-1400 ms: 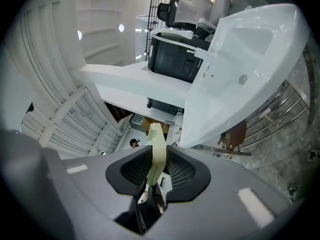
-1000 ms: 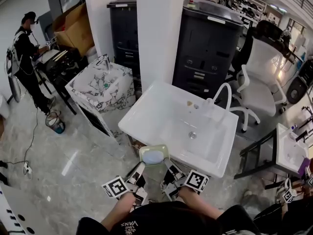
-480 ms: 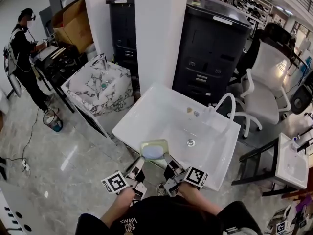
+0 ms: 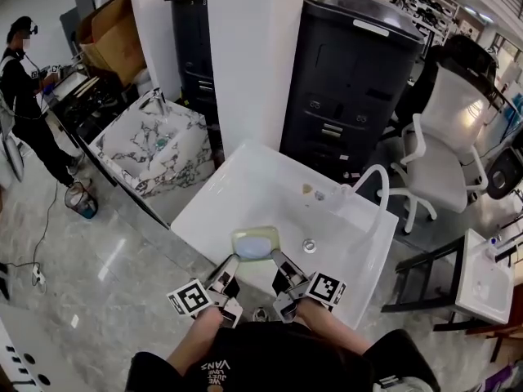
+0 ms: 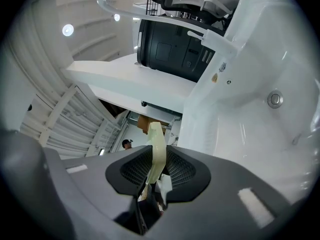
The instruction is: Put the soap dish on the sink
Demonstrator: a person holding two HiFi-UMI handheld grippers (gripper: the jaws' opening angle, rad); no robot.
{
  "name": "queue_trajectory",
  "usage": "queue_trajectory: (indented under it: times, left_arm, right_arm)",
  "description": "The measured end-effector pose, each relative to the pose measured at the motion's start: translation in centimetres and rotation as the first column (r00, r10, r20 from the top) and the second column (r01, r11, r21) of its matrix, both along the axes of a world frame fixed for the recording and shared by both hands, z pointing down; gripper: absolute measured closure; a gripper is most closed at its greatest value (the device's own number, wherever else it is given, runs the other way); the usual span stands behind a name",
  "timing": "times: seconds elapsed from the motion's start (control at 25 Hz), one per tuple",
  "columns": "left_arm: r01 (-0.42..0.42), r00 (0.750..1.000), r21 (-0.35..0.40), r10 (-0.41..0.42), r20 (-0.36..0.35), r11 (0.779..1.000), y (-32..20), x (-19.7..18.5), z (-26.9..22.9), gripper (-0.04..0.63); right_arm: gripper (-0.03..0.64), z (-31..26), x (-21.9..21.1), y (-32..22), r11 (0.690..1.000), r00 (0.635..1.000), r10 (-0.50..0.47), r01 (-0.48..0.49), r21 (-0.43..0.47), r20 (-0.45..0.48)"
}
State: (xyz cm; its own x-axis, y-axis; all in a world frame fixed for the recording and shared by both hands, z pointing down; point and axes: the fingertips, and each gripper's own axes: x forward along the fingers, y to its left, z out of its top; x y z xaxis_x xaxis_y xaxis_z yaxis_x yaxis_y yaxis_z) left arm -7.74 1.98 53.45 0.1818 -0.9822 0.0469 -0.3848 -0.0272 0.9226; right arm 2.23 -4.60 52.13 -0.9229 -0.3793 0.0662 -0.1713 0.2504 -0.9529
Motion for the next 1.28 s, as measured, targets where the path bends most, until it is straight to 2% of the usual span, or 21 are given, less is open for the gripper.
queue_trajectory:
  times: [0.12, 0.32, 0.52, 0.92, 1.16, 1.28]
  left_arm:
    - [-0.021, 1.000, -0.008, 0.021, 0.004, 1.000, -1.5, 0.2, 0.1, 0.468]
    - [-0.078, 0.997, -0.022, 0.078, 0.008, 0.997, -4.0, -0.4, 0.6, 0.468]
    - [-0.173, 0.985, -0.040, 0.174, 0.013, 0.984, -7.0, -1.1, 1.1, 0.468]
    - [-0.348, 0.936, -0.060, 0.350, 0.028, 0.936, -13.2, -2.3, 1.5, 0.468]
    - [-0.415, 0.908, -0.069, 0.418, 0.029, 0.907, -16.0, -2.9, 1.7, 0.468]
    - [-0.437, 0.897, -0.072, 0.440, 0.034, 0.897, -17.1, -3.4, 2.1, 0.468]
  right_arm:
    - [0.528, 0.4, 0.4, -1.2, 1.000, 1.000, 0.019, -0.019, -0.010, -0.018]
    - [0.528, 2.3, 1.3, -3.0, 0.992, 0.987, 0.095, -0.104, -0.066, -0.127]
    - [0.528, 1.1, -0.3, -5.3, 0.988, 0.988, 0.155, -0.155, -0.003, 0.015]
    - [0.528, 1.9, -0.7, -9.4, 0.938, 0.938, 0.346, -0.345, -0.027, 0.019]
    - [0.528, 2.1, -1.2, -11.3, 0.909, 0.909, 0.416, -0.415, -0.027, 0.024]
    - [0.528, 3.0, -1.3, -12.0, 0.894, 0.895, 0.446, -0.447, -0.043, -0.011]
